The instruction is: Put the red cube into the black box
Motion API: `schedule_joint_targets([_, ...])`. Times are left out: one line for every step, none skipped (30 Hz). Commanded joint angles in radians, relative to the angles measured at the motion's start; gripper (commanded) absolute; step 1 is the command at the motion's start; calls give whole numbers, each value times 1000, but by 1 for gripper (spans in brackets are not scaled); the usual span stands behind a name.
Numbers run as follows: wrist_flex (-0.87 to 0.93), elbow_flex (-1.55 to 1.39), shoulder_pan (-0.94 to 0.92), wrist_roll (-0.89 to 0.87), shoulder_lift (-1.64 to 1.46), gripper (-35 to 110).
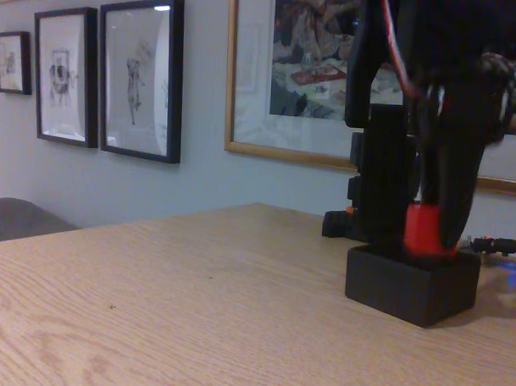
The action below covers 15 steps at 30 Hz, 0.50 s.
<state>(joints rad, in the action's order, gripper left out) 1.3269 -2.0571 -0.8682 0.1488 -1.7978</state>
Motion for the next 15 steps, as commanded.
schedule_joint_targets([-14, -12, -3, -5, 2, -4])
schedule_joint_targets([-14, -11, -3, -6, 2, -4])
schedule_joint_targets([-15, -12, 0, -12, -5, -4])
schedule_joint_targets([-21, -18, 3, -20, -14, -3])
schedule_joint_targets([-29, -23, 5, -28, -25, -2])
schedule_joint_targets([-32, -25, 6, -32, -32, -1])
schedule_joint_targets([-31, -25, 8, -32, -35, -1])
schedule_joint_targets([-28, -25, 12, -35, -38, -1])
schedule_joint_targets([-28, -26, 14, -35, -46, -1])
schedule_joint_targets([-26, -31, 15, -37, -51, 0])
schedule_joint_targets([-26, -32, 17, -40, -54, 0])
schedule_joint_targets([-23, -32, 18, -44, -54, 1])
schedule_joint_targets([-18, -32, 20, -52, -57, 2])
schedule_joint_targets([-15, -35, 21, -58, -63, 3])
schedule_joint_targets([-11, -40, 21, -66, -71, 4])
